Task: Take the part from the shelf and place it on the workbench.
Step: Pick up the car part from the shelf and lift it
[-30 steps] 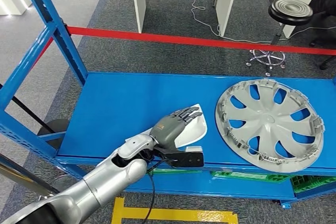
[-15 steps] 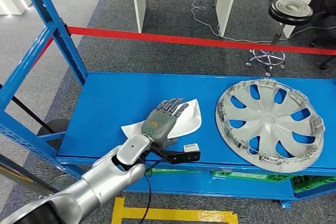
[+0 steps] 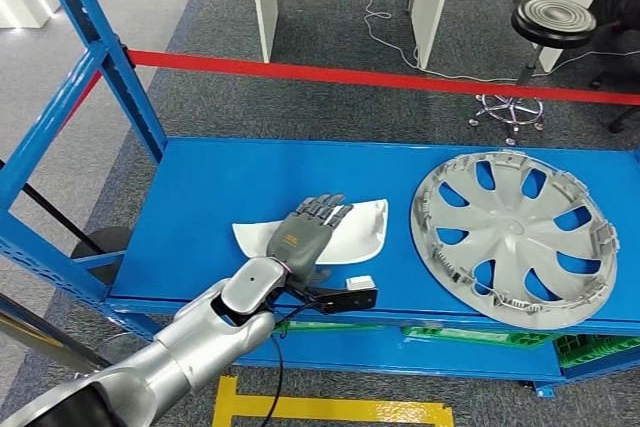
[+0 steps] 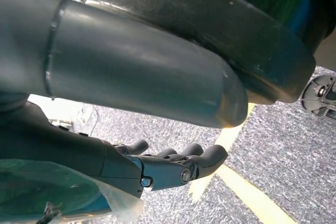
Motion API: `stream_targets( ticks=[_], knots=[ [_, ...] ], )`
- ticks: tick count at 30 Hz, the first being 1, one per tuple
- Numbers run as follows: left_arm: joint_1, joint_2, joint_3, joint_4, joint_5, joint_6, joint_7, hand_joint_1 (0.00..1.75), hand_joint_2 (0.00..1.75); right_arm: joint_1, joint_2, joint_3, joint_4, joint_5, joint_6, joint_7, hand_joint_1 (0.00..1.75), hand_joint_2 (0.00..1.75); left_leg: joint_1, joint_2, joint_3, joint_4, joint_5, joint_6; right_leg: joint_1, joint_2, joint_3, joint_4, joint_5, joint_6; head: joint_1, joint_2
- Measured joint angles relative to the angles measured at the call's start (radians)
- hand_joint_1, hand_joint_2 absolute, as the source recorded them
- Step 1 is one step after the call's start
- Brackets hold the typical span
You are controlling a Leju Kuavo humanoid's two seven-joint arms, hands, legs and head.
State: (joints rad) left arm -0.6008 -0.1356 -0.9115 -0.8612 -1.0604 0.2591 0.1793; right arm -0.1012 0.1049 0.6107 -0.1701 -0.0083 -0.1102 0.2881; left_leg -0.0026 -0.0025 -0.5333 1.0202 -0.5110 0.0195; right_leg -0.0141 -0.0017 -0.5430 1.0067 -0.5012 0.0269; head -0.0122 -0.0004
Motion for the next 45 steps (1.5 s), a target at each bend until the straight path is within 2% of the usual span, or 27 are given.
stream_targets(
  ticks=[4, 17, 21, 25, 45],
  knots=[
    [0.001, -0.004, 0.017, 0.016, 0.014, -0.029, 0.001, 0.00, 1.75, 0.000, 0.000, 0.000, 0.000, 0.002, 0.000, 0.003, 0.00, 0.00, 0.000, 0.000, 0.000, 0.000, 0.000, 0.000, 0.000, 0.000, 0.000, 0.000, 0.000, 0.000, 0.000, 0.000],
    [-0.001, -0.021, 0.049, 0.057, 0.027, -0.033, 0.006, 0.01, 1.75, 0.000, 0.000, 0.000, 0.000, 0.004, -0.001, 0.004, 0.00, 0.00, 0.000, 0.000, 0.000, 0.000, 0.000, 0.000, 0.000, 0.000, 0.000, 0.000, 0.000, 0.000, 0.000, 0.000],
    [-0.011, -0.032, 0.059, 0.076, 0.033, -0.062, 0.040, 1.75, 1.75, -0.002, 0.000, 0.000, 0.000, 0.009, 0.002, 0.008, 0.00, 0.00, 0.000, 0.000, 0.000, 0.000, 0.000, 0.000, 0.000, 0.000, 0.001, 0.000, 0.000, 0.000, 0.000, 0.000],
    [-0.022, -0.043, 0.072, 0.108, 0.046, -0.077, 0.055, 1.75, 1.75, -0.004, 0.001, 0.000, -0.001, 0.014, 0.006, 0.013, 0.00, 0.00, 0.000, 0.000, 0.001, 0.000, 0.000, 0.000, 0.000, 0.000, 0.001, 0.000, 0.000, 0.000, 0.000, 0.000],
    [-0.013, -0.044, 0.114, 0.166, 0.043, 0.046, 0.003, 1.75, 1.75, 0.000, 0.001, 0.000, -0.001, 0.038, 0.000, 0.013, 0.00, 0.00, 0.000, 0.000, 0.001, 0.000, 0.000, 0.000, 0.000, 0.000, 0.001, 0.000, 0.000, 0.000, 0.000, 0.000]
  ],
)
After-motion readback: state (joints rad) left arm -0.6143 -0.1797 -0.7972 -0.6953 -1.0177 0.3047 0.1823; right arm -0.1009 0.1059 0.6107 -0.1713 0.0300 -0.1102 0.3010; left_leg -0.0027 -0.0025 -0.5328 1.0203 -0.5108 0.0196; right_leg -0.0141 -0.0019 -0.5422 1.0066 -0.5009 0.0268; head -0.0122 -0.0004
